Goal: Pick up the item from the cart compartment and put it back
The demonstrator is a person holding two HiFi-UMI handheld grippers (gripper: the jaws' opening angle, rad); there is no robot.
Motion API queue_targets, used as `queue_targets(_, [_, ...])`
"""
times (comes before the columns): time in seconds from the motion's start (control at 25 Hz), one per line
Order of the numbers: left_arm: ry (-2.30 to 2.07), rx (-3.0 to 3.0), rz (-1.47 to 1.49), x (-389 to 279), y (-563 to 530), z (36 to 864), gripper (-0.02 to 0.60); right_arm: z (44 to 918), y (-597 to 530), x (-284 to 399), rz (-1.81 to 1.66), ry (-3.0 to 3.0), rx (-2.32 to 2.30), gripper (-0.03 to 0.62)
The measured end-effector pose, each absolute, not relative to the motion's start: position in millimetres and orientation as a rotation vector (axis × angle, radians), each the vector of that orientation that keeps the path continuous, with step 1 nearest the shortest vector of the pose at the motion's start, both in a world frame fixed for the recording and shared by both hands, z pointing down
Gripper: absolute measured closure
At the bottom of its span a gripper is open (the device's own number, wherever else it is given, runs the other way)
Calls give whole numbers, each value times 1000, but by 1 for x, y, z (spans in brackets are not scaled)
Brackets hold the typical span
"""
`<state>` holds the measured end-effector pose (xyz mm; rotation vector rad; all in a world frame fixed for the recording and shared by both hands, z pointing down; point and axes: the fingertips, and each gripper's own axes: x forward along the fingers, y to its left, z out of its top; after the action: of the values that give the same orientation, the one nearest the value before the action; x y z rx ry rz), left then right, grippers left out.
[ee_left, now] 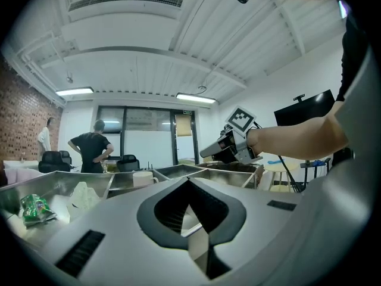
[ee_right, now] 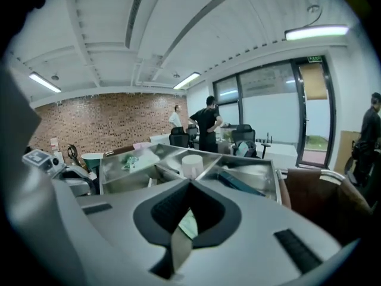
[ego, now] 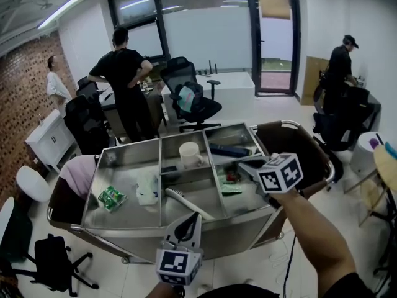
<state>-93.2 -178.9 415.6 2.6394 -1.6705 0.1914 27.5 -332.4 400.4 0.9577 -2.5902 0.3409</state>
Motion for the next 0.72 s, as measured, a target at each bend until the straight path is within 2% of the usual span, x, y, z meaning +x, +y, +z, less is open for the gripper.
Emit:
queue_targets(0.48, [-1645, 2652, 165, -85, -181, 411, 581, 342, -226, 58, 186, -2912, 1120, 588])
queue_targets(0.72, [-1649, 2660, 171, -86, -183, 413, 581, 370, -182, 75, 151, -2916, 1258, 588])
